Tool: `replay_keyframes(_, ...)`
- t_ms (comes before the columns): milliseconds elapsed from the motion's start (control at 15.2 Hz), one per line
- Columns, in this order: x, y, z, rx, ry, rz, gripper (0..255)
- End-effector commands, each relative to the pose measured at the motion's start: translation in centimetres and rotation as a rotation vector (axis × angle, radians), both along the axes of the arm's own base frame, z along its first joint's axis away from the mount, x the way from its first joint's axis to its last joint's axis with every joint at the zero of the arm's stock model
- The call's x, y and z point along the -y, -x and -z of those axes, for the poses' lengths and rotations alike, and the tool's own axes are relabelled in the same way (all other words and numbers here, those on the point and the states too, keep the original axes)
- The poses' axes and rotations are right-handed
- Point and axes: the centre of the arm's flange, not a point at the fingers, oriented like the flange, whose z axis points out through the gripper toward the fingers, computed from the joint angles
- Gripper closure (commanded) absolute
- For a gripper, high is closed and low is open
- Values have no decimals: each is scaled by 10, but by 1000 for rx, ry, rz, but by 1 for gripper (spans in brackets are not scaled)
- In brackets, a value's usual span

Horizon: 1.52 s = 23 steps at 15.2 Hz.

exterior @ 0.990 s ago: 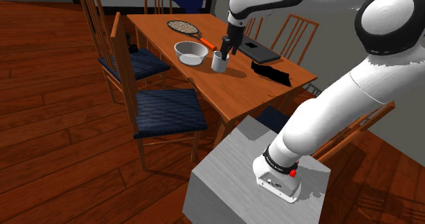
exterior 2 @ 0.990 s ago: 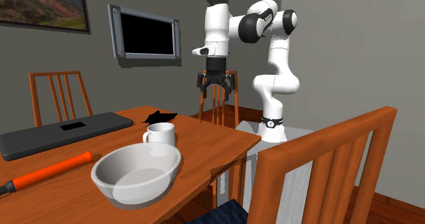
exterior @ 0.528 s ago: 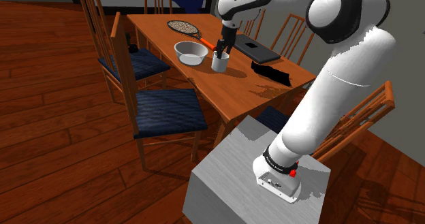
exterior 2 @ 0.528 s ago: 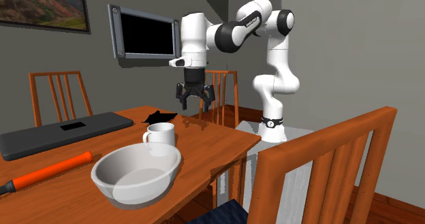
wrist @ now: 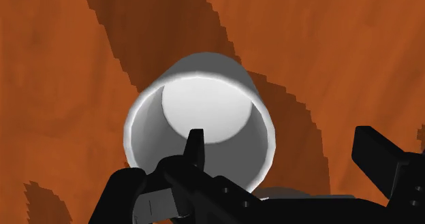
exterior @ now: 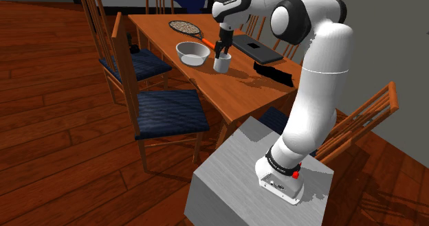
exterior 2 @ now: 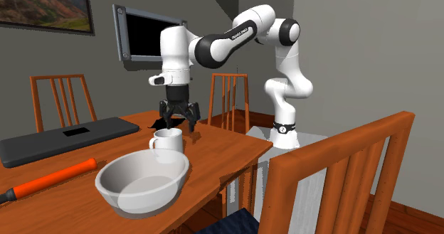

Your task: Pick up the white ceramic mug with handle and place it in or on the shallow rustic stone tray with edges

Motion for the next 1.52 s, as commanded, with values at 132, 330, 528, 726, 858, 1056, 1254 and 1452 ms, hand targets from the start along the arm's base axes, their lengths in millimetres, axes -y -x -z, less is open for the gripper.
replay_keyframes(132,2,-4,21,0,-1,-1,0)
replay_keyframes(330,2,-4,36,0,-1,-1,0)
replay_keyframes(528,2,-4,40,0,-1,-1,0)
replay_keyframes(726,2,-4,40,0,-1,-1,0)
replay_keyframes(858,2,-4,39,0,-1,-1,0)
replay_keyframes(1056,2,-4,39,0,-1,-1,255)
replay_keyframes(1254,2,-4,39,0,-1,-1,255)
replay_keyframes(1452,2,-4,39,0,-1,-1,255)
